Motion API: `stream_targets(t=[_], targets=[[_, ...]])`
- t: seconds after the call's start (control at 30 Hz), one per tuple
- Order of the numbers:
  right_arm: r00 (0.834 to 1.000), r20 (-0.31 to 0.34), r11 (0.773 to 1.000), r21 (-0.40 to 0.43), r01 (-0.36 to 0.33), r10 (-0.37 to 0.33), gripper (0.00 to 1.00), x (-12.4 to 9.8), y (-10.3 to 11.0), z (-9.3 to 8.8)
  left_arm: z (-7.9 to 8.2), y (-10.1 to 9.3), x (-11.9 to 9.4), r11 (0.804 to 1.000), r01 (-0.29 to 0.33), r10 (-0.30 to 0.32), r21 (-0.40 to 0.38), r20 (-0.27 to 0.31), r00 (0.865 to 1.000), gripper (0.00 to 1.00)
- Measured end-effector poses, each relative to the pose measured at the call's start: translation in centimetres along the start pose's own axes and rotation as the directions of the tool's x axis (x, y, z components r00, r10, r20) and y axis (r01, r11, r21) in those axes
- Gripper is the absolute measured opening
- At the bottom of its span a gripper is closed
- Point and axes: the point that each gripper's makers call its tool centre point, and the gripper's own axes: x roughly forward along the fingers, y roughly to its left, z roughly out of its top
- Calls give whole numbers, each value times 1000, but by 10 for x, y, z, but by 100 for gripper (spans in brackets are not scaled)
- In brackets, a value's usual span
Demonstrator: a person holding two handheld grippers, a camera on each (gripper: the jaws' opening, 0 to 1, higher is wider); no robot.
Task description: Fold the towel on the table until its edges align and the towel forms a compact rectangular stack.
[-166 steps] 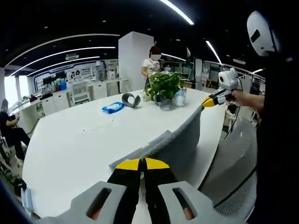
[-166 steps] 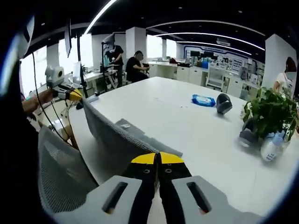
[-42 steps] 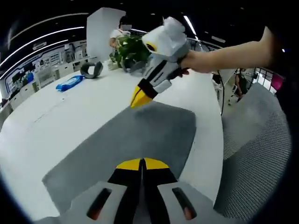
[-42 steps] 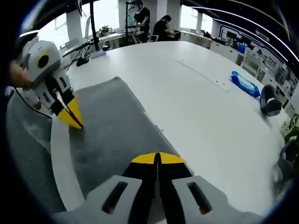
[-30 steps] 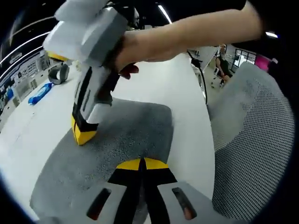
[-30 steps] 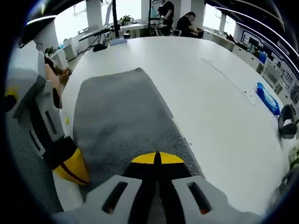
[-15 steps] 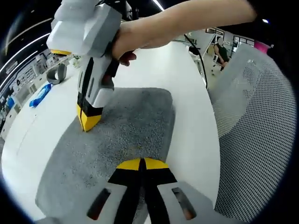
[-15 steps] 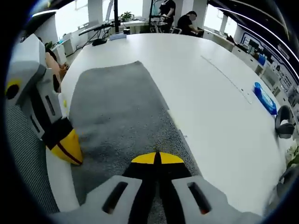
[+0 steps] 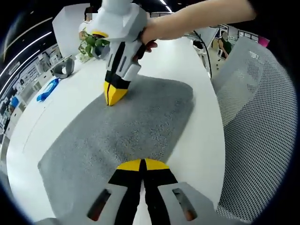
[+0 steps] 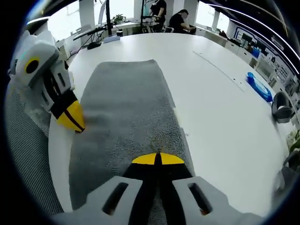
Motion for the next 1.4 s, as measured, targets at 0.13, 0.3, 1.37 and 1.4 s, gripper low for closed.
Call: stream_targets(t=[0.13,0.3,1.37,1.4], targets=[[1000,4,1000,25,7,-7,0,-8,4,-11,-5,9,-3,1000,-12,12,-21,-3,1000,1],[1000,0,999,34,16,-16,0,-18,12,-21,-10,18,-4,999,-27,27,-22,-14,1000,1],[994,-94,996,72,-52,59,0,-64,99,-80,-23,60,-10,992,-122,120,-40,-31,992,1],[993,-97,996,69,-58,65,0,-65,101,-79,-22,61,-12,990,-134,133,-40,-30,991,1]])
